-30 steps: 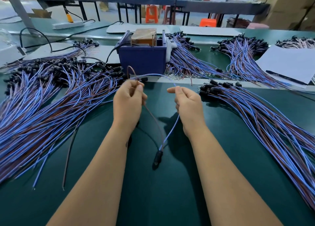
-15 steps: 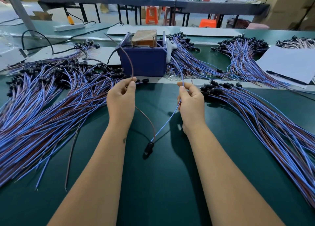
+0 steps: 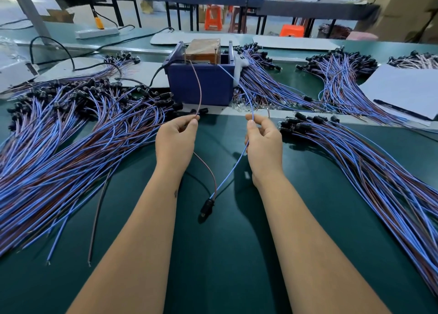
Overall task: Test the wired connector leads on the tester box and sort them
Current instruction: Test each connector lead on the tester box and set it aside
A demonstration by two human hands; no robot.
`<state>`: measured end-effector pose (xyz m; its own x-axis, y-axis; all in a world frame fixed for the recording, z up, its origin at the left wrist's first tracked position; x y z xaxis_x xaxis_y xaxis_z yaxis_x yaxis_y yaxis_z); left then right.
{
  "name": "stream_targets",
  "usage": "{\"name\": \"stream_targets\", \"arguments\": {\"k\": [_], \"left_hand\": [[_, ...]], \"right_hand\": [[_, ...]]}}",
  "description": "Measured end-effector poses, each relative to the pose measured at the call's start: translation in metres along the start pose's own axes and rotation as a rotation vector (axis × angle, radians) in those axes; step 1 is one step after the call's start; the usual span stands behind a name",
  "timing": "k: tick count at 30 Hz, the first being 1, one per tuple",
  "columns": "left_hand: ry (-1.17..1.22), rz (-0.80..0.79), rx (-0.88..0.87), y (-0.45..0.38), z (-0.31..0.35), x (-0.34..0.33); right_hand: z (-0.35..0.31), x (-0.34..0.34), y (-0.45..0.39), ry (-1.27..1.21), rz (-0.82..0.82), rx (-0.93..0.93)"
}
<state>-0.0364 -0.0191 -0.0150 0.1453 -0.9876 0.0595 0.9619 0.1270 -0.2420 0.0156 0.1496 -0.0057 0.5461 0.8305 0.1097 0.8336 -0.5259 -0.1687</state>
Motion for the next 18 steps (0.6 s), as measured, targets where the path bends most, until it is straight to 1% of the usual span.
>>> {"name": "stream_targets", "arguments": {"k": [7,18], "left_hand": [[0.078,0.018,0.032,-0.0029,0.0012,0.0041],[0.048,0.013,0.053,-0.0019,0.0022,0.0059]], "right_hand": [[0.0012,-0.0018,-0.0002,0.069,-0.017,0.040],[0.0037,-0.0012,-0.0023,0.096,-0.014,0.035]]}}
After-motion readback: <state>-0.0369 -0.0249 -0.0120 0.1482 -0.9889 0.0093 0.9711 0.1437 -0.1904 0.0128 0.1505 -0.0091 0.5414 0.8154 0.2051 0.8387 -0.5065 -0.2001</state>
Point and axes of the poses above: each hand's wrist, its own y-axis away from the middle knuckle, its own x-axis out of the back of the hand, z = x × y, the point moved 3 cm from there along -y, towards the middle knuckle, and after that the axes turned 7 degrees about y, right-handed, at the moved point
